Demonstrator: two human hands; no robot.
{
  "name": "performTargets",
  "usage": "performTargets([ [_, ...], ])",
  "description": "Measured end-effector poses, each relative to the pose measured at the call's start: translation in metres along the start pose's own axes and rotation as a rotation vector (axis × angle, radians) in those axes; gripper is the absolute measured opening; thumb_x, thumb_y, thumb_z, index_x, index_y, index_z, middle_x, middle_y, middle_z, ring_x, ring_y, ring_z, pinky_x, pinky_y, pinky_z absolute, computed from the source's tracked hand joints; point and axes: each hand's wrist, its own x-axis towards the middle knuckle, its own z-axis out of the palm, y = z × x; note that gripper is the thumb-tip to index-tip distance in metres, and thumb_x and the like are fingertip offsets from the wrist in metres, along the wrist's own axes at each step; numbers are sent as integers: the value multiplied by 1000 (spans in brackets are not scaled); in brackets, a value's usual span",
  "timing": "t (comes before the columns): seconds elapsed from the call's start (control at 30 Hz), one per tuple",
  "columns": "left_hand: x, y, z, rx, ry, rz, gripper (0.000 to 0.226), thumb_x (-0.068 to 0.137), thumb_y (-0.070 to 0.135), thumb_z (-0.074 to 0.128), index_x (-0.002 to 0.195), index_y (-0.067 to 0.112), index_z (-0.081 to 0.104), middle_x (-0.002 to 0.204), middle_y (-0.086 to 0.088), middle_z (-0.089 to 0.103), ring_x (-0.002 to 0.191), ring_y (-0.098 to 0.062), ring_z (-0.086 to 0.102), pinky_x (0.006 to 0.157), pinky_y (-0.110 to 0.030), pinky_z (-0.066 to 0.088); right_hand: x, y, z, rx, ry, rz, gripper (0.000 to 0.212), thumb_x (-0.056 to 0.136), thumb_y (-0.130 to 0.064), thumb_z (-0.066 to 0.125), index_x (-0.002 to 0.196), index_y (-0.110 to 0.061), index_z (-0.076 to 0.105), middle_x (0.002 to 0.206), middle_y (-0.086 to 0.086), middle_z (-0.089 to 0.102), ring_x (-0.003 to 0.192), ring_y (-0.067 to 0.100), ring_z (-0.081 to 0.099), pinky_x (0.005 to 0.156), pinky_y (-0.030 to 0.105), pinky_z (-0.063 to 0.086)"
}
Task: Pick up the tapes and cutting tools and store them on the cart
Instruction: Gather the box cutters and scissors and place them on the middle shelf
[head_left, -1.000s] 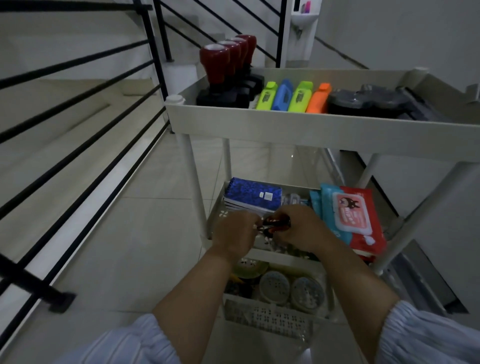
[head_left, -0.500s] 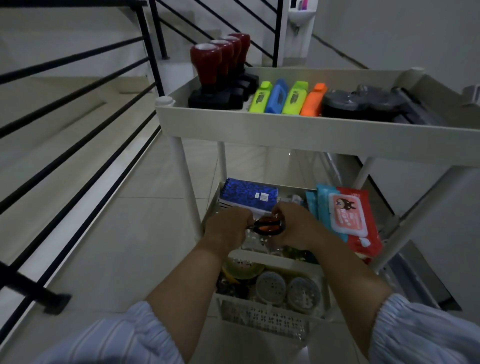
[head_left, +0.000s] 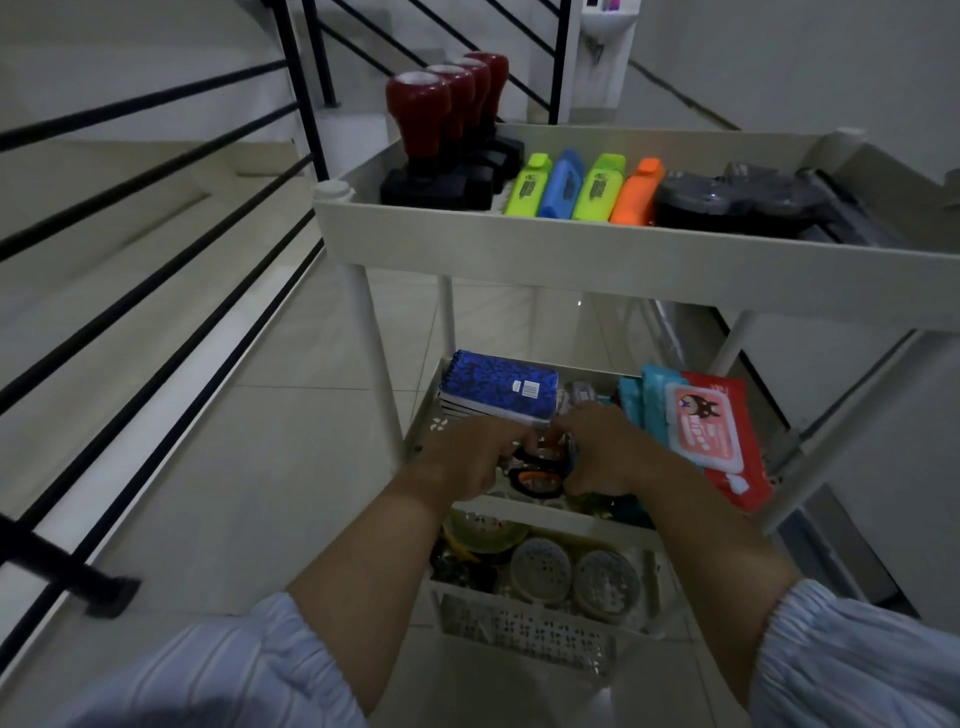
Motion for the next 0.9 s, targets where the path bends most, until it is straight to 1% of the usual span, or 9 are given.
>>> performTargets([
  [0.1, 1, 6, -5, 36, -62, -34, 36, 85, -6, 48, 118, 7, 56, 93, -3, 48, 85, -18, 47, 74, -28, 40, -4, -4, -6, -21, -23, -40, 40, 69, -18, 71, 108, -11, 63, 114, 13, 64, 109, 28, 57, 99, 39, 43],
  [0.2, -6, 10, -6, 28, -24, 48, 31, 80, -7, 52, 108, 2, 61, 91, -7, 51, 84, -19, 48, 66, -21, 35, -7, -5, -7, 10, -31, -35, 36, 73, -17, 70, 108, -11, 63, 115, 10, 62, 109, 24, 56, 97, 33, 44],
  [0.37, -9, 8, -3, 77, 46, 77, 30, 80, -6, 49, 105, 7, 62, 116, -15, 59, 107, -30, 54, 87, -34, 44, -8, -8, -1, -17, 23, -50, 21, 81, -15, 59, 100, -8, 64, 109, 14, 64, 102, 30, 59, 89, 45, 50],
  [0.47, -12, 4, -2, 49, 154, 106, 33, 81, -3, 49, 109, 9, 60, 120, -16, 56, 113, -30, 51, 97, -42, 42, -9, -10, 6, 10, 130, -51, 24, 82, -22, 60, 104, -12, 63, 110, 11, 64, 103, 29, 58, 87, 45, 49],
  [0.6, -30, 5, 6, 2, 389, 156, 37, 78, -2, 44, 109, 8, 60, 114, -15, 56, 108, -27, 52, 86, -21, 34, -22, -25, 16, 124, 451, -109, 23, 77, -12, 64, 99, -7, 66, 102, 15, 68, 98, 32, 61, 84, 40, 49],
  [0.67, -46, 5, 13, -10, 467, 191, 34, 78, 3, 42, 106, 7, 62, 113, -15, 58, 105, -26, 53, 84, -19, 34, -31, -37, 26, 195, 588, -140, 22, 76, -6, 64, 97, -6, 67, 99, 16, 69, 96, 33, 61, 84, 39, 48],
  [0.73, -67, 1, 24, -48, 533, 253, 34, 77, 10, 39, 100, 7, 64, 108, -15, 60, 101, -23, 54, 85, -23, 39, -41, -52, 38, 285, 627, -142, 21, 78, -7, 63, 100, -8, 66, 102, 13, 67, 96, 30, 61, 83, 36, 50],
  [0.8, -90, -8, 37, -77, 615, 276, 32, 75, 5, 43, 98, 5, 65, 103, -17, 61, 98, -21, 53, 85, -22, 39, -52, -68, 56, 317, 587, -155, 24, 81, -8, 62, 106, -8, 63, 107, 12, 65, 99, 26, 59, 83, 30, 46],
  [0.9, -131, -22, 54, -97, 670, 201, 30, 74, -1, 49, 98, 7, 65, 103, -16, 59, 98, -24, 52, 83, -17, 35, -68, -92, 89, 286, 546, -151, 29, 83, -9, 59, 111, -8, 60, 112, 10, 63, 104, 24, 55, 81, 24, 38],
])
